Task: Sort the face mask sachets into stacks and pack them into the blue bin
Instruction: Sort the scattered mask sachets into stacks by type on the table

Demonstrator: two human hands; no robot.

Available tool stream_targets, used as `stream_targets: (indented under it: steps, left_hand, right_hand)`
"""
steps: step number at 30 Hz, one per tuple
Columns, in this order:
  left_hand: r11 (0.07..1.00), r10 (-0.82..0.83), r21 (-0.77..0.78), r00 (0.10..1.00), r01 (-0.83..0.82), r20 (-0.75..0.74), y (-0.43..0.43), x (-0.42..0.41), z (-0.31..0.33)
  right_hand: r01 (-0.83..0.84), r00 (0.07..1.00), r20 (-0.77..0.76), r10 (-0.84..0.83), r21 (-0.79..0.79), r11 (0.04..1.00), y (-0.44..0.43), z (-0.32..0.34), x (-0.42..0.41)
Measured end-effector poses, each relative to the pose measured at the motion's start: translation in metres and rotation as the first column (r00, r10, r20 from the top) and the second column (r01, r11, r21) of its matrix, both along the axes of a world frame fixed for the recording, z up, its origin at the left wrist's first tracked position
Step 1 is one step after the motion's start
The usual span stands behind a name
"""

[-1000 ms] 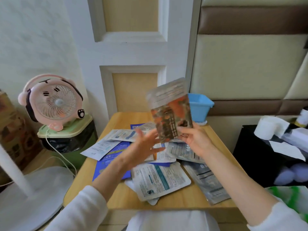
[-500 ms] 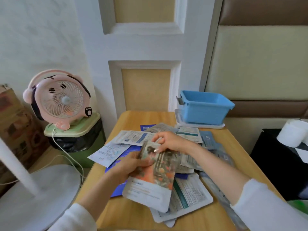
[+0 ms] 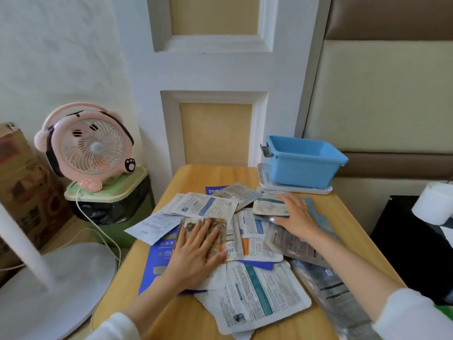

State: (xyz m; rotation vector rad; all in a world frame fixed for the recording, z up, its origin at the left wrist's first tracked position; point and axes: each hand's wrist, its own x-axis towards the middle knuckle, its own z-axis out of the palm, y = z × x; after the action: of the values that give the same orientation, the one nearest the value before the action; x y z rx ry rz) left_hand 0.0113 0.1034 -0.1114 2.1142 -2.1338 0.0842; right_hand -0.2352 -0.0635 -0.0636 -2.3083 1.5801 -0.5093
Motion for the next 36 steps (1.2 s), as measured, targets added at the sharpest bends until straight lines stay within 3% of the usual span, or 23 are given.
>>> stream_targets:
  steps: [3, 6, 7, 8, 10, 11, 13, 14, 16, 18, 20, 24, 26, 29, 30, 31, 33, 34, 36]
  left_hand:
    - [0.999, -0.022, -0.025, 0.998, 0.021, -0.061, -0.002, 0.0, 0.002]
    - [1.0, -0.004, 0.004, 0.993, 0.005, -0.12, -0.001, -0.001, 0.008]
    - [1.0, -0.003, 0.029, 0.972, 0.01, -0.235, -0.001, 0.0, 0.014]
    - [1.0, 0.009, 0.018, 0.909, -0.001, -0.417, 0.002, 0.002, 0.021]
    - [0.99, 0.014, -0.084, 0.676, -0.112, -0.736, 0.009, 0.008, 0.042]
    - [0.975, -0.01, -0.137, 0.586, -0.173, -0.81, 0.014, 0.01, 0.054]
    - [0.946, -0.055, -0.223, 0.563, -0.234, -0.825, 0.021, 0.007, 0.08]
    - [0.947, -0.084, -0.244, 0.568, -0.21, -0.819, 0.024, 0.001, 0.093]
    - [0.972, -0.115, -0.202, 0.508, -0.119, -0.854, 0.026, -0.015, 0.113]
    - [0.996, -0.075, -0.087, 0.315, -0.024, -0.946, 0.023, -0.028, 0.123]
    - [0.999, -0.001, 0.004, 0.128, 0.038, -0.992, 0.021, -0.037, 0.124]
    - [1.0, 0.02, 0.019, 0.124, -0.01, -0.992, 0.02, -0.036, 0.107]
    - [1.0, 0.022, 0.023, 0.033, 0.02, -0.999, 0.022, -0.031, 0.103]
    - [0.998, -0.037, -0.042, -0.136, 0.038, -0.99, 0.02, -0.02, 0.101]
    - [0.998, -0.046, -0.051, -0.135, 0.029, -0.99, 0.018, -0.02, 0.102]
    - [0.997, -0.075, -0.078, -0.116, 0.019, -0.99, 0.016, -0.021, 0.104]
    - [0.99, -0.134, -0.123, -0.175, -0.071, -0.975, 0.011, -0.024, 0.109]
    - [0.981, -0.154, -0.12, -0.239, -0.153, -0.959, 0.009, -0.024, 0.116]
    - [0.968, -0.162, -0.108, -0.236, -0.226, -0.958, 0.003, -0.016, 0.128]
  right_hand:
    - [-0.002, 1.0, -0.013, 0.003, 0.107, 0.994, -0.009, -0.011, -0.004]
    - [0.036, 0.998, -0.047, -0.041, -0.091, 0.995, -0.013, -0.015, -0.013]
    - [0.028, 0.994, -0.103, -0.044, -0.147, 0.989, -0.012, -0.011, -0.016]
    - [0.004, 0.987, -0.155, -0.035, -0.197, 0.98, -0.01, -0.005, -0.02]
    - [-0.061, 0.99, -0.141, 0.017, -0.313, 0.948, -0.004, 0.015, -0.025]
    - [-0.092, 0.995, -0.065, 0.073, -0.382, 0.919, 0.004, 0.03, -0.025]
    - [-0.106, 0.968, 0.151, 0.201, -0.479, 0.871, 0.026, 0.065, -0.02]
    - [-0.088, 0.922, 0.301, 0.242, -0.446, 0.891, 0.037, 0.082, -0.016]
    - [-0.154, 0.765, 0.592, 0.251, -0.211, 0.965, 0.052, 0.103, -0.005]
    - [-0.259, 0.646, 0.746, 0.163, 0.013, 0.966, 0.063, 0.108, 0.008]
    - [-0.298, 0.587, 0.806, 0.081, 0.122, 0.947, 0.068, 0.102, 0.018]
    - [-0.324, 0.566, 0.824, -0.025, 0.25, 0.912, 0.07, 0.085, 0.024]
    - [-0.302, 0.522, 0.849, -0.079, 0.271, 0.914, 0.069, 0.083, 0.024]
    - [-0.351, 0.311, 0.925, -0.218, 0.325, 0.878, 0.073, 0.083, 0.022]
    - [-0.434, 0.293, 0.931, -0.219, 0.333, 0.837, 0.078, 0.083, 0.023]
    - [-0.525, 0.338, 0.925, -0.173, 0.337, 0.781, 0.083, 0.082, 0.025]
    - [-0.7, 0.491, 0.868, 0.074, 0.344, 0.625, 0.097, 0.079, 0.031]
    - [-0.767, 0.52, 0.827, 0.214, 0.342, 0.543, 0.102, 0.077, 0.032]
    - [-0.82, 0.497, 0.8, 0.337, 0.305, 0.484, 0.104, 0.074, 0.035]
